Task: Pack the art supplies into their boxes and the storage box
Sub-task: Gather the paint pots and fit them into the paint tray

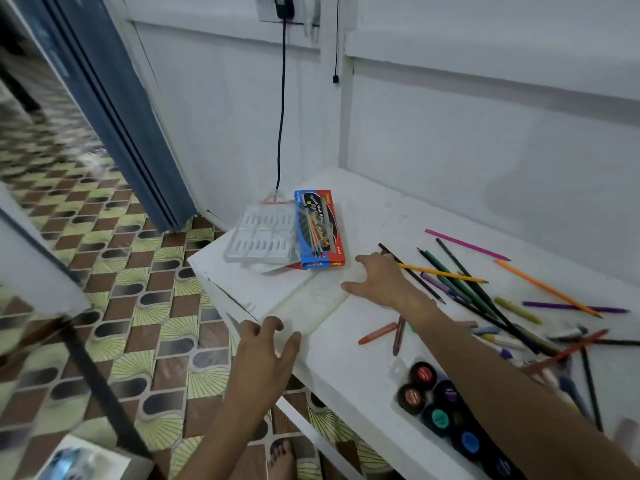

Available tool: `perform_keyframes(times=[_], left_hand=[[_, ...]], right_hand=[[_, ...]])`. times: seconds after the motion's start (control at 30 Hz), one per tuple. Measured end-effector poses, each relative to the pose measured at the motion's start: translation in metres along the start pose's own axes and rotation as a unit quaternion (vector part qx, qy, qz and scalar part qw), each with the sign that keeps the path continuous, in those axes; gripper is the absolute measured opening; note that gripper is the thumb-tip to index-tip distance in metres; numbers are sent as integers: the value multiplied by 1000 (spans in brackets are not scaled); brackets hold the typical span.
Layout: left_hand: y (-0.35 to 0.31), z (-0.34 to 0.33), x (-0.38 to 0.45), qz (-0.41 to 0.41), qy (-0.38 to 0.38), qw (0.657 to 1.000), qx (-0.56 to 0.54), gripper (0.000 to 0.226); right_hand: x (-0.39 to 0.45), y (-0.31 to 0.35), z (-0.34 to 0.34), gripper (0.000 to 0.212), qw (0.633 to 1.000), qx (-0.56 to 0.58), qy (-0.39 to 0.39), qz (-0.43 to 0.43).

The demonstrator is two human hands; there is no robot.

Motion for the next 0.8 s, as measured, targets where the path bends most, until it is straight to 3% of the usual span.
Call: perform_keyframes(times=[0.13, 0.27, 0.43, 0.53, 0.63, 0.8], left_hand=[[18, 5, -2, 147, -15, 977, -153, 62], [15, 12, -6, 187, 7, 956, -226, 72], [-9, 18, -10, 126, 23, 969, -211, 67], [-38, 13, -13, 73, 45, 974, -208, 73], [-67, -7, -14, 30, 104, 977, -186, 78], [-113, -37, -28, -79, 184, 971, -130, 74]], right_hand=[[-16, -8, -7, 95, 992, 116, 24, -46], [-35, -16, 3, 96, 968, 237, 14, -80], [-80, -30, 40, 80, 957, 270, -45, -92], [-122, -48, 62, 52, 948, 278, -113, -101], [-174, -84, 78, 40, 930, 259, -204, -166], [-278, -123, 76, 35, 881, 281, -282, -257]])
Point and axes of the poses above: each hand's wrist, its own x-axis towards the middle knuckle, its own z-axis out of the back of the hand, y = z × x, the point moved 5 cm from there along x, towards the middle knuckle, and after that the axes turned 4 degrees about -y, right-handed, at the moved point
